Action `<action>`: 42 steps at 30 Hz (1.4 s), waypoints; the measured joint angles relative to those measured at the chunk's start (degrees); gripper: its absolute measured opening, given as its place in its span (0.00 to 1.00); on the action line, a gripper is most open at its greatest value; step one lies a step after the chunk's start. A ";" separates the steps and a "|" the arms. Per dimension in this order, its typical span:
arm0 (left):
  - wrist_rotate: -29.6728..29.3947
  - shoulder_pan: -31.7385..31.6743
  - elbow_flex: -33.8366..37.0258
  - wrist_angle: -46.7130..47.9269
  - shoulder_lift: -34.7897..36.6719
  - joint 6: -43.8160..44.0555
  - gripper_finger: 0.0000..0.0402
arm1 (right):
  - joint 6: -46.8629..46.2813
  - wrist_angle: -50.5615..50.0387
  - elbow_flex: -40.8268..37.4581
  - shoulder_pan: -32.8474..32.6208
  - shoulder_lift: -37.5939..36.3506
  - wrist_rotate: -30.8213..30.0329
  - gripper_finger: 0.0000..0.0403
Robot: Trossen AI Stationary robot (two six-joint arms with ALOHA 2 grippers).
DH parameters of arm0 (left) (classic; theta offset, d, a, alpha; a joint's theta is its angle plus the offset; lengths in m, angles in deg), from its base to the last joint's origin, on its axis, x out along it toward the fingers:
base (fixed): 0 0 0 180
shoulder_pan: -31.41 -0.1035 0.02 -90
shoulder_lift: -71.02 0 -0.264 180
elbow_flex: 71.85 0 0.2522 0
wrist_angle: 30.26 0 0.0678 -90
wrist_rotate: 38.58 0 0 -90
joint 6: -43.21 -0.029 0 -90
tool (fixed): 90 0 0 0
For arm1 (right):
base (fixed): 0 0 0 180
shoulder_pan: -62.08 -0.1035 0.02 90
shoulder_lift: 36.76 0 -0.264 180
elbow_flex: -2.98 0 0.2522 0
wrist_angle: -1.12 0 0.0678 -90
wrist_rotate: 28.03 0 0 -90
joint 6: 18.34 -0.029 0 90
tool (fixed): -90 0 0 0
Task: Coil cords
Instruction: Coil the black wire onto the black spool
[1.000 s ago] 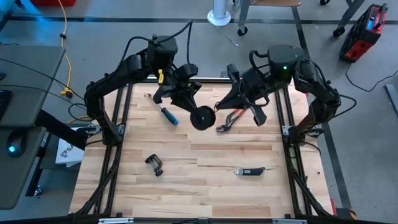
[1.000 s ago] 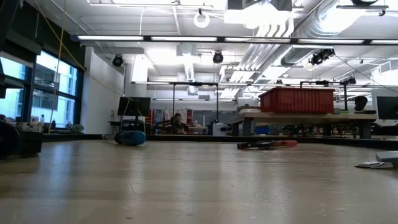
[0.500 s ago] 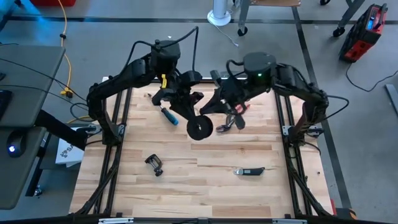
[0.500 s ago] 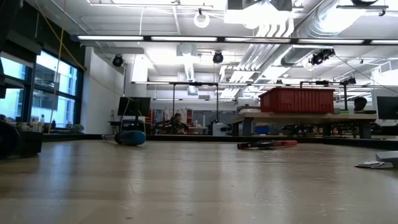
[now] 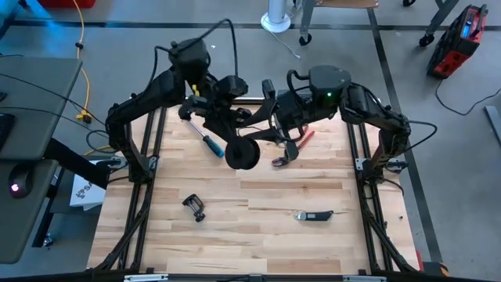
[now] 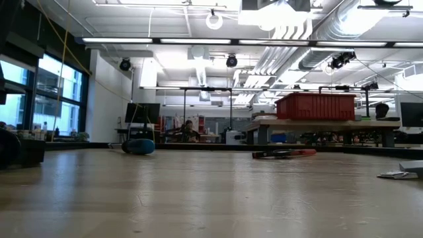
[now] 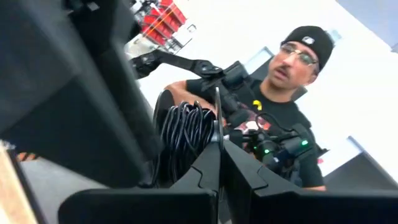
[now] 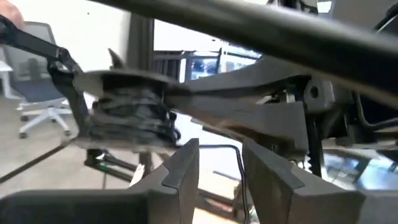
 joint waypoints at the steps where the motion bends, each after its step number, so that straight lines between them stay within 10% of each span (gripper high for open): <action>1: 0.19 -0.10 0.00 -2.04 0.01 2.11 0.00 | 0.47 0.17 0.00 -0.06 0.00 -0.41 0.30; 42: -13.37 -3.46 -3.04 -33.27 0.84 19.26 0.00 | -0.88 13.31 0.05 2.59 -5.25 -12.46 0.30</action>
